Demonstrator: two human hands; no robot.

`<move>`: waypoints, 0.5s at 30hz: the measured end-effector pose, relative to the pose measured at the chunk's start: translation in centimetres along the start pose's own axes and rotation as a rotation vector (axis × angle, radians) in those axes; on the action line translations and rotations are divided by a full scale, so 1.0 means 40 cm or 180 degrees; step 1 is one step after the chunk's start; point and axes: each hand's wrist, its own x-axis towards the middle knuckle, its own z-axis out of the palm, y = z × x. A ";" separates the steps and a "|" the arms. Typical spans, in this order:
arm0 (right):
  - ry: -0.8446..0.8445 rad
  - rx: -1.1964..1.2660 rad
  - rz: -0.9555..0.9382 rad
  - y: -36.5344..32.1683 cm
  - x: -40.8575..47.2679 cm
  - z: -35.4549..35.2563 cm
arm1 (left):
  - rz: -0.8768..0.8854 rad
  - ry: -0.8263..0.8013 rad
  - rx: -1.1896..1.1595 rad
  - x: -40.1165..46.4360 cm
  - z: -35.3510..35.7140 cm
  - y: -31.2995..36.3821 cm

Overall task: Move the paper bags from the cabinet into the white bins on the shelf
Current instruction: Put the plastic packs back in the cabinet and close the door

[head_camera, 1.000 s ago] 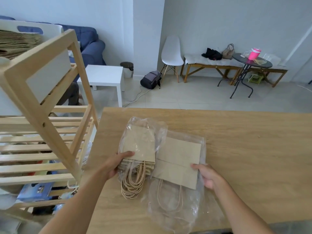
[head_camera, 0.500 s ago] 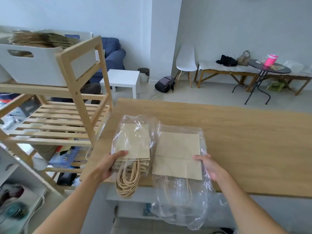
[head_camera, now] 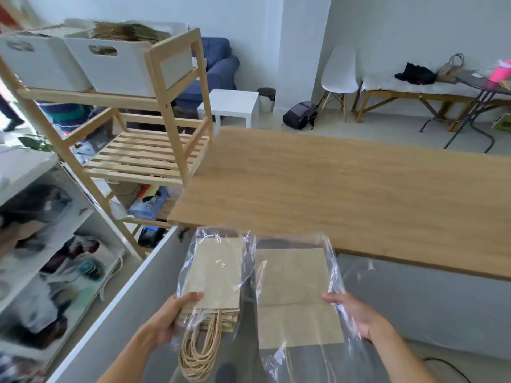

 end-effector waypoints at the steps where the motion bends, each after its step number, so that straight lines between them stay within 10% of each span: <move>1: -0.0050 -0.0035 0.0071 0.026 -0.005 0.001 | -0.0027 0.0049 0.0033 -0.008 -0.005 -0.028; 15: 0.0363 0.0126 0.0072 0.190 0.321 -0.034 | -0.0023 0.0301 0.0034 0.343 -0.054 -0.123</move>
